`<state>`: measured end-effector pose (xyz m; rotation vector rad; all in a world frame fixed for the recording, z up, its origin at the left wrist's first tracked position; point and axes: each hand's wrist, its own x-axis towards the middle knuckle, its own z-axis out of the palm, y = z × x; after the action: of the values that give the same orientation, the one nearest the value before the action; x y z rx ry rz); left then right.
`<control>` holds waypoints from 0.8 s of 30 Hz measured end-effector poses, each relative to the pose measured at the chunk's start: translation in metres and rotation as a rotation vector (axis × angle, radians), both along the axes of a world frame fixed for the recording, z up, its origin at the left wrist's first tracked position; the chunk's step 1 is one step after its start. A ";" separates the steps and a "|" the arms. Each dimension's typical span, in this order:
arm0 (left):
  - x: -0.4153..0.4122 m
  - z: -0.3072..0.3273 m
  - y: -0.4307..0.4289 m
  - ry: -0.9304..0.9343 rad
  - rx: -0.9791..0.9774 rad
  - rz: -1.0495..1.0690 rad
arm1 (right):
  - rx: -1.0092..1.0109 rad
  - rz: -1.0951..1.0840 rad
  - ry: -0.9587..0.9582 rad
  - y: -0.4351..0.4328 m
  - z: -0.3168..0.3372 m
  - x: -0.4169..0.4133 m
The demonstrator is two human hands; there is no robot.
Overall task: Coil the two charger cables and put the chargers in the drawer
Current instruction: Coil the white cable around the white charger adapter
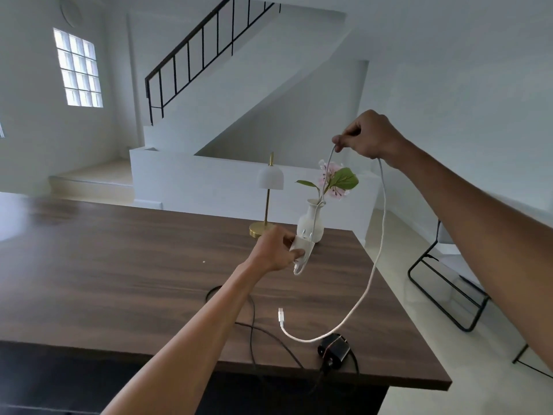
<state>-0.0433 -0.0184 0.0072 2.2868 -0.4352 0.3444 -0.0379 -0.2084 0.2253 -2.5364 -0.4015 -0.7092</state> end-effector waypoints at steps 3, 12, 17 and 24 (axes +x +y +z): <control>0.013 -0.004 -0.001 0.050 -0.011 -0.080 | 0.025 -0.030 0.000 -0.001 -0.010 0.021; 0.019 0.010 0.005 0.199 -0.196 -0.423 | 0.157 -0.079 -0.069 -0.020 -0.041 0.068; 0.005 0.034 0.007 0.301 -0.327 -0.631 | 0.178 -0.110 -0.040 -0.038 -0.064 0.085; -0.014 0.059 0.011 0.290 -0.657 -0.695 | 0.324 0.008 0.352 -0.055 -0.154 0.048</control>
<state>-0.0575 -0.0071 0.0661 1.4061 -0.7901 -0.1797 0.0098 -0.2632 0.0711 -2.2848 -0.1598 -0.2842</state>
